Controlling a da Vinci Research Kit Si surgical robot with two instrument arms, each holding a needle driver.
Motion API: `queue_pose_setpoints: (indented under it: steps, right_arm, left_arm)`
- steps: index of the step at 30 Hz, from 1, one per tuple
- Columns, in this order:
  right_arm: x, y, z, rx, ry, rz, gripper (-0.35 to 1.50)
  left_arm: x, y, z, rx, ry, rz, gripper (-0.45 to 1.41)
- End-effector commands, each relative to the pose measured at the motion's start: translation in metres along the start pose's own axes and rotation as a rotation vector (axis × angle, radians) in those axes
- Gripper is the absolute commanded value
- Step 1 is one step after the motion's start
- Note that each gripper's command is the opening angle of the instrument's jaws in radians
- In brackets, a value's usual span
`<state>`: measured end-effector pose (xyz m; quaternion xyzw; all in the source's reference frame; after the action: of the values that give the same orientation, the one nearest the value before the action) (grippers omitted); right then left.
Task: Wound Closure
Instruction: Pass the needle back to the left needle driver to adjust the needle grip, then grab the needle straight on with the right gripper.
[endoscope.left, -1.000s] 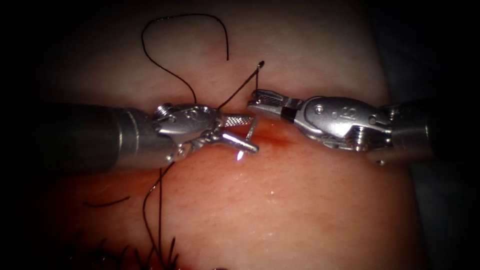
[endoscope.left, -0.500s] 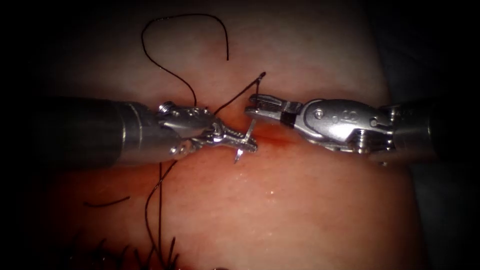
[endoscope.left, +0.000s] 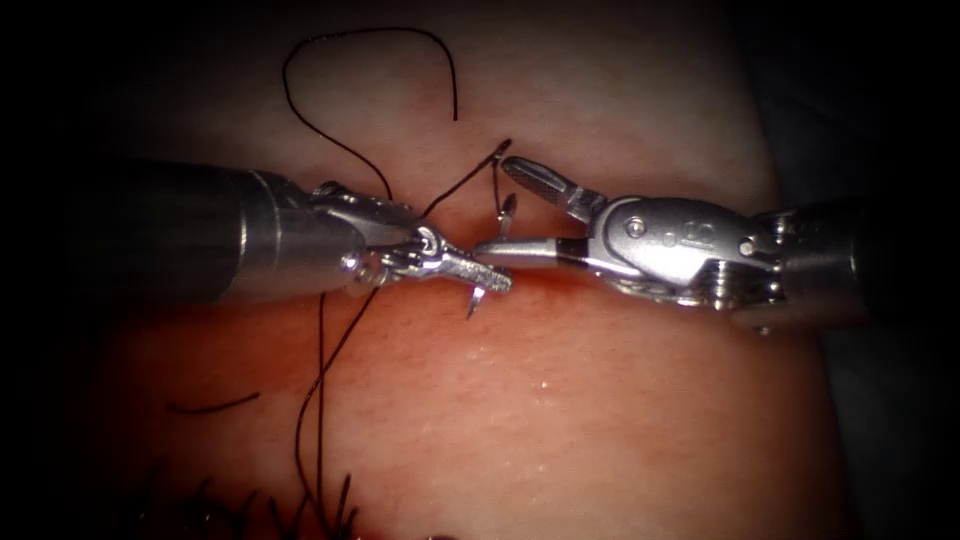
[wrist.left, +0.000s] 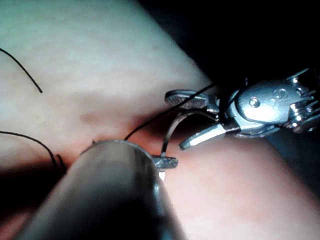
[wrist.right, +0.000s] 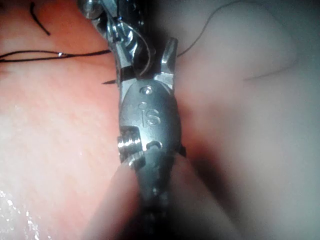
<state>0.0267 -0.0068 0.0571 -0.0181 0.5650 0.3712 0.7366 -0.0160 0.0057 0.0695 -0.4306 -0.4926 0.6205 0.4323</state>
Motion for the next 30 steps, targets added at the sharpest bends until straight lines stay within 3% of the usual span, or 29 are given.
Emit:
queue_pose_setpoints:
  steps: [1,12,21,22,23,24,25,30]
  right_arm:
    - [-0.0005,-0.0005,0.0008,-0.004,0.006,0.003,1.18]
    - [-0.0006,-0.0009,0.0018,-0.062,-0.001,0.015,1.06]
    - [-0.0009,-0.0007,0.002,-0.087,-0.025,0.012,0.71]
    - [-0.0008,-0.0008,0.0019,-0.09,-0.023,0.013,0.47]
    - [-0.0007,-0.0009,0.0018,-0.096,-0.026,0.014,0.02]
    - [-0.0007,-0.0009,0.0018,-0.099,-0.027,0.014,-0.27]
    - [-0.0007,-0.0009,0.0017,-0.102,-0.022,0.02,-0.35]
    - [-0.0001,-0.0006,0.0015,-0.111,0.008,0.052,-0.35]
  left_arm:
    - [0.0002,-0.0005,0.0005,-0.005,0.008,0.005,-0.45]
    - [0.0,-0.0004,0.0003,0.015,0.018,0.009,-0.45]
    - [-0.0003,0.0,0.0001,0.02,0.024,0.04,-0.45]
    - [-0.0003,0.0,0.0001,0.02,0.024,0.04,-0.45]
    - [-0.0003,0.0,0.0001,0.02,0.024,0.046,-0.45]
    - [-0.0004,0.0,0.0001,0.023,0.025,0.046,-0.45]
    - [-0.0004,0.0,0.0001,0.023,0.025,0.047,-0.45]
    - [-0.0005,-0.0003,0.0,0.027,0.026,0.049,-0.45]
